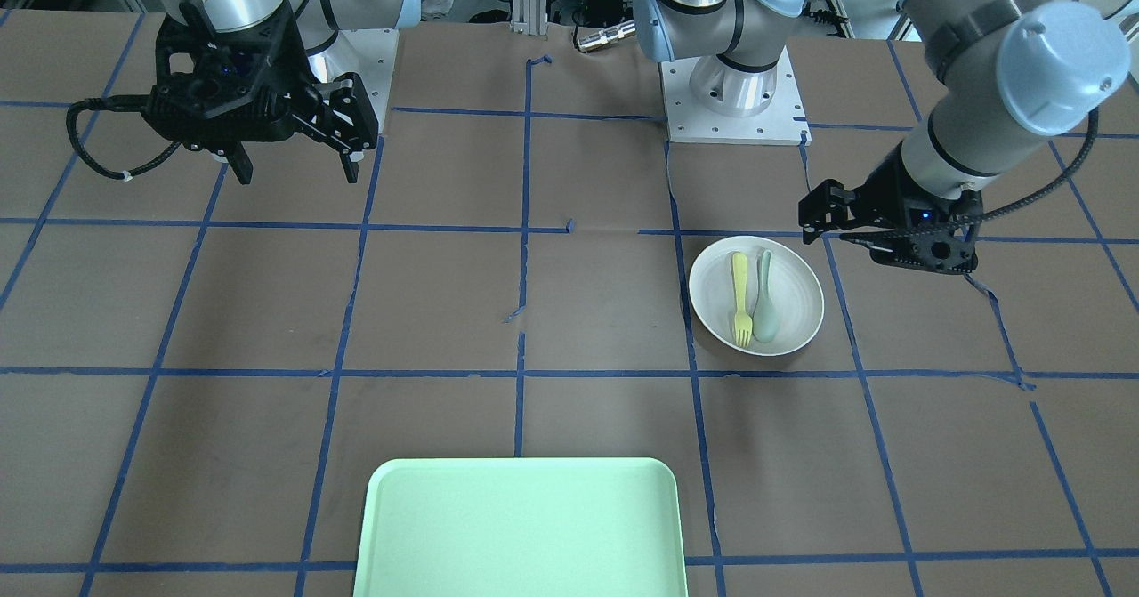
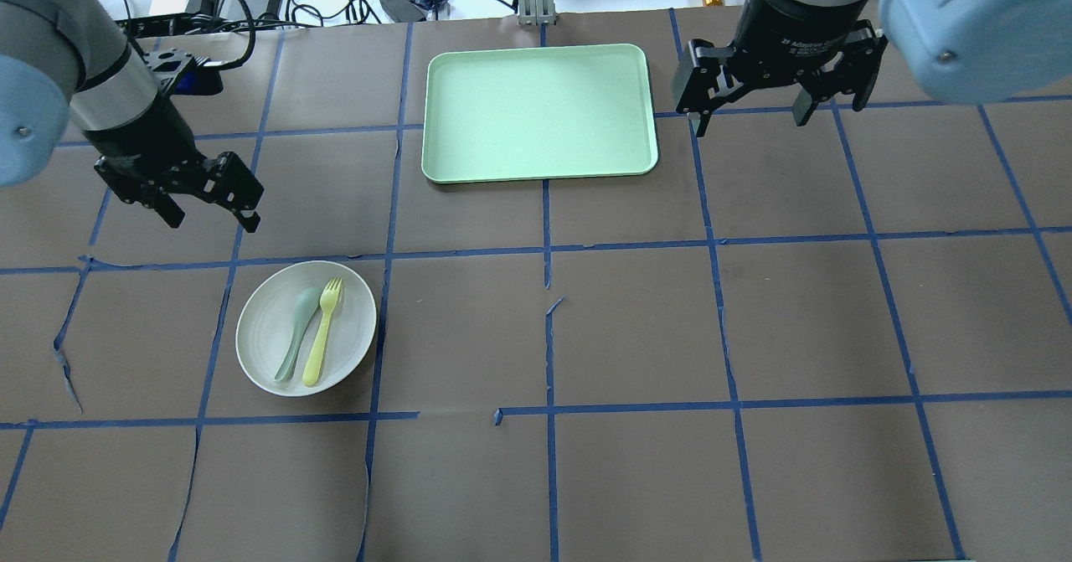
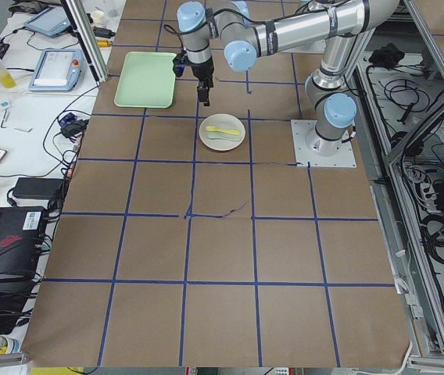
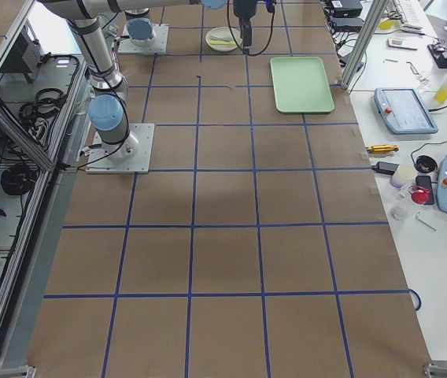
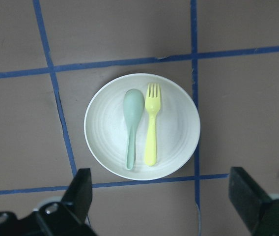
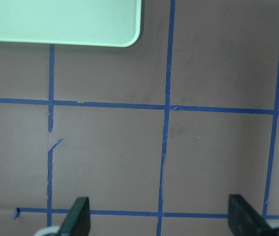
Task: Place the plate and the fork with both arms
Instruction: 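Move the left gripper down to the rim of the white plate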
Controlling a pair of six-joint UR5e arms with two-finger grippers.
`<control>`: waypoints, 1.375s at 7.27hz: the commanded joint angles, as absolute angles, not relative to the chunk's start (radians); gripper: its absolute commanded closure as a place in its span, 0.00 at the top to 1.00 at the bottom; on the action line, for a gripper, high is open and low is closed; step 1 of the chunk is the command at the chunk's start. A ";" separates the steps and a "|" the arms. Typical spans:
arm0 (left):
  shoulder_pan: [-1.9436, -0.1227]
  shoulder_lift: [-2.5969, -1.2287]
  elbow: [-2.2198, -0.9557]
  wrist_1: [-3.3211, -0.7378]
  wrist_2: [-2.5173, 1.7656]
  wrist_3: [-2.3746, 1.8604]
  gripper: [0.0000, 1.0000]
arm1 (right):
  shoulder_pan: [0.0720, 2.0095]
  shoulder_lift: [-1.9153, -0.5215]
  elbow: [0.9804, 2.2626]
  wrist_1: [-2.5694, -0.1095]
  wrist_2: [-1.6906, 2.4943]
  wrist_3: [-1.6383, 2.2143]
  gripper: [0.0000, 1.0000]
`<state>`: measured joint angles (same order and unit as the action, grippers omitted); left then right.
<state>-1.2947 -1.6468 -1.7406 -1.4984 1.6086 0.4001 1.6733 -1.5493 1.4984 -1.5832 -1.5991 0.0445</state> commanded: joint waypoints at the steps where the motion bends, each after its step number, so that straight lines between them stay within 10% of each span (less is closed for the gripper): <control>1: -1.206 -1.699 -1.886 -1.267 1.707 0.460 1.00 | 1.674 -1.549 1.499 -1.583 -1.600 0.044 1.00; 4: -1.207 -1.739 -2.104 -0.903 1.712 0.457 0.91 | 1.674 -1.549 1.499 -1.583 -1.598 0.044 1.00; 10: -1.207 -1.787 -2.137 -0.908 1.718 0.423 0.50 | 1.674 -1.549 1.499 -1.583 -1.597 0.044 1.00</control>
<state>-1.2072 -1.7781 -2.1360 -0.9065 1.7179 0.4286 1.6736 -1.5493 1.4987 -1.5831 -1.5977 0.0445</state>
